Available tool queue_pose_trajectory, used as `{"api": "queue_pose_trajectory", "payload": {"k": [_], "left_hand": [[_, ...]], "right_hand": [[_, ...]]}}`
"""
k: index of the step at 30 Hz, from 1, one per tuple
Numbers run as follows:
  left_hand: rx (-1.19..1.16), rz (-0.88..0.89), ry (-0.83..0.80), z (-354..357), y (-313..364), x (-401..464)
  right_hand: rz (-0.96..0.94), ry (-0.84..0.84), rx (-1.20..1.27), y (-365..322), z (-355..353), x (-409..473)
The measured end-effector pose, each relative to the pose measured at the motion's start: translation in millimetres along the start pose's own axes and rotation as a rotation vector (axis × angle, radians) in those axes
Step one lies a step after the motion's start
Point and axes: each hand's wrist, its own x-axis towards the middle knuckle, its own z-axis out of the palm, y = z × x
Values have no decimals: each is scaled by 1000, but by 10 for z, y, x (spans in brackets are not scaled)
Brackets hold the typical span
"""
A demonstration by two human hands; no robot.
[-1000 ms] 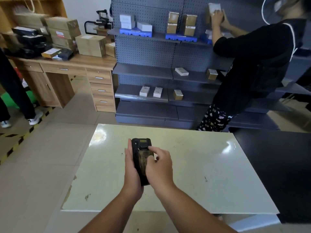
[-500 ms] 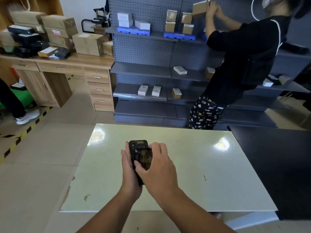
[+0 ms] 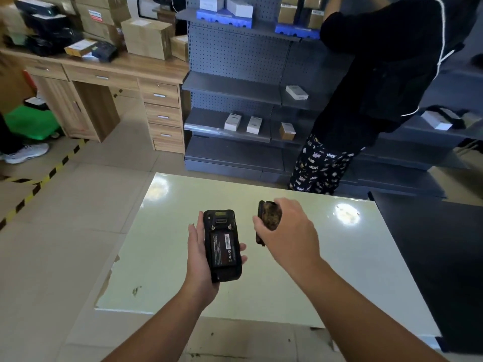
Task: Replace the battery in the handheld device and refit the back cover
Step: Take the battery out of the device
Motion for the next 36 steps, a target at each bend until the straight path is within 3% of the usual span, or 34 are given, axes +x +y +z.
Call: {"api": "queue_pose_trajectory", "payload": {"k": [9,18,22,24,27,30,33,36], "left_hand": [[24,-90,46,-271,-147,262],[9,-147,82,-562,-429,288],[4,-149,91,-631,-466,272],[8,-142,95,-641,-462,256],[37,-125,93,-598,-402,175],[94,-83,73,-538,-329,49],[106,-70,76,-449,-269,-69],[112,-85,57,-369,-225,-159]], "right_hand": [[60,-419,-383,826,1460,287],[-49,-478,-532,1142,2296,105],[-85,-552,-609,1185,2281,87],[-56,-563,-533,1122,2182,128],[-52,-418,-13,827,1744,135],[-345,-381,272,465,1071,-46],[-640,-491,134,297,611,-293],[-782,-512,-91,261,496,-432]]}}
